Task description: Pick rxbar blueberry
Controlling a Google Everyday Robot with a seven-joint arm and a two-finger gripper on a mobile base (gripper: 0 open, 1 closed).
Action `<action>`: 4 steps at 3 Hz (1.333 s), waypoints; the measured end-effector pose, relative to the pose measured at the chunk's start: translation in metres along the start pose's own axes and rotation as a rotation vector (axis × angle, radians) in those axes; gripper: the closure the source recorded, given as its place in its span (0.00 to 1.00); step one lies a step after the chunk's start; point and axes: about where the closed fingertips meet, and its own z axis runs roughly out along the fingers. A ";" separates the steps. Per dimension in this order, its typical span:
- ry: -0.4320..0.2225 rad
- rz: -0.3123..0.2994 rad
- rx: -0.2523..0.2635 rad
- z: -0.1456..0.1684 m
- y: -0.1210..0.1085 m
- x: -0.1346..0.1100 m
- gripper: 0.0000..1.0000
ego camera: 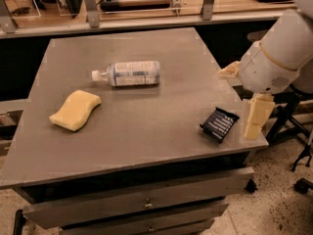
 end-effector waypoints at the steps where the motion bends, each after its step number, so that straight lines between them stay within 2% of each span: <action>1: -0.025 -0.138 -0.064 0.038 -0.004 -0.005 0.00; 2: -0.006 -0.198 -0.082 0.061 -0.009 0.003 0.00; 3: 0.042 -0.304 -0.075 0.080 -0.009 0.006 0.01; 4: 0.062 -0.345 -0.069 0.085 -0.010 0.007 0.22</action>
Offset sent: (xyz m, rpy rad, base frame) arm 0.0269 0.0124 -0.0886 -0.0551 0.0114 0.2793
